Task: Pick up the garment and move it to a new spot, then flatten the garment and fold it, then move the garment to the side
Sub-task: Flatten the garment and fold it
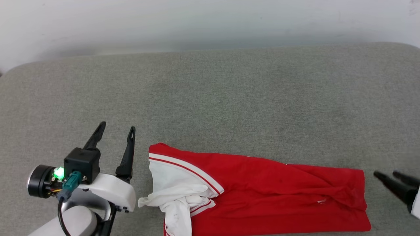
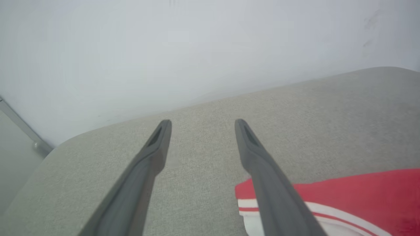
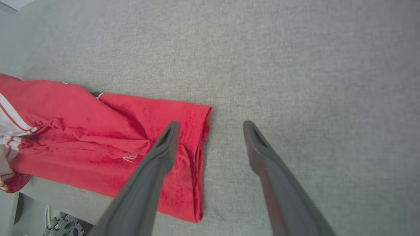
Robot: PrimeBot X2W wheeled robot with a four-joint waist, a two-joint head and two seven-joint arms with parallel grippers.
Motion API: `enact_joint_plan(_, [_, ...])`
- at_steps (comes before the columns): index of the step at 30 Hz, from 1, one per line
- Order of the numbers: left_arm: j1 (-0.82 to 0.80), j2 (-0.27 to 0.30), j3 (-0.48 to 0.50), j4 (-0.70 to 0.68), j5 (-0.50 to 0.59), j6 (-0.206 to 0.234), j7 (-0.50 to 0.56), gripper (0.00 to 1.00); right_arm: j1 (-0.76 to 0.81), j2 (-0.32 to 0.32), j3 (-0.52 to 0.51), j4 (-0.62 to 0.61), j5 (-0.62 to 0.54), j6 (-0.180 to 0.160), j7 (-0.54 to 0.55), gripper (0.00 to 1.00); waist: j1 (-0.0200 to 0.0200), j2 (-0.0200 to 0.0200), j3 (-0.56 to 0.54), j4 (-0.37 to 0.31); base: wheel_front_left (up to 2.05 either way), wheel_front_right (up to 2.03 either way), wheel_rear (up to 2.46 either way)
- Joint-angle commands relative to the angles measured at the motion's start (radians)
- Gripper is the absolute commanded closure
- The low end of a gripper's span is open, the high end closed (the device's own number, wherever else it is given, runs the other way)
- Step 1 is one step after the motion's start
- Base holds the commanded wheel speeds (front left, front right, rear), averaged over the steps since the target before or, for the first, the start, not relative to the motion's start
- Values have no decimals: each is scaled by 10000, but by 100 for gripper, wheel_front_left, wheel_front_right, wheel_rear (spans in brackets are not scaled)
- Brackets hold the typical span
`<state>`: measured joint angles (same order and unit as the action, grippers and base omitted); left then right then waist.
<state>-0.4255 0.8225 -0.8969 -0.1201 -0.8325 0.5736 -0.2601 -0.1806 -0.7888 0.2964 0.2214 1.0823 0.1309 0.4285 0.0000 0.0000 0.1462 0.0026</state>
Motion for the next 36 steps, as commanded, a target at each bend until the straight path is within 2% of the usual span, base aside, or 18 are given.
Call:
enact_joint_plan(1, [184, -157, 195, -47, 221, 93, -61, 0, 207, 119, -22, 92, 75, -4, 96, 0, 0, 0, 55, 47, 0, 0, 0])
enact_joint_plan(4, [831, -730, 1157, -107, 1214, 352, -66, 0, 364, 429, -97, 395, 226, -2, 388, 0, 0, 0, 162, 139, 0, 0, 0])
enact_joint_plan(10, [1947, -1896, 2836, -108, 2977, 347, -69, 0, 369, 1206, 66, 887, 448, -2, 822, 0, 0, 0, 357, 263, 0, 0, 0])
enact_joint_plan(18, [3188, -3403, 4720, -188, 4838, -125, -50, 0, 331, 2244, 995, 1230, 759, -2, 1340, 0, 0, 0, 513, 344, 0, 0, 0])
enact_joint_plan(23, [3700, -4271, 5616, -64, 5810, -587, -50, 0, 193, 2531, 1531, 1522, 596, -1, 1395, 0, 0, 0, 530, 338, 0, 0, 0])
enact_joint_plan(24, [3795, -4425, 5757, -34, 6002, -693, -50, 0, 103, 2524, 1533, 1607, 519, -2, 1259, 54, 0, 0, 527, 333, 0, 0, 0])
enact_joint_plan(25, [3895, -4579, 5894, 24, 6134, -791, -50, 0, 17, 2504, 1548, 1679, 485, -4, 1187, 96, 0, 0, 512, 326, 0, 0, 0])
enact_joint_plan(26, [3985, -4734, 6008, 70, 6278, -901, -50, 0, -57, 2465, 1572, 1708, 442, -4, 1141, 100, 0, 0, 489, 317, 0, 0, 0])
enact_joint_plan(29, [4193, -5084, 6339, 183, 6715, -1166, -50, 0, -265, 2209, 1423, 1685, 499, -4, 898, 100, 0, 0, 370, 276, 0, 0, 0])
enact_joint_plan(36, [4713, -5664, 6886, 210, 7456, -1548, -51, 0, -460, 1119, 753, 1484, 717, -7, 479, 100, 0, 0, 25, 156, 0, 0, 0])
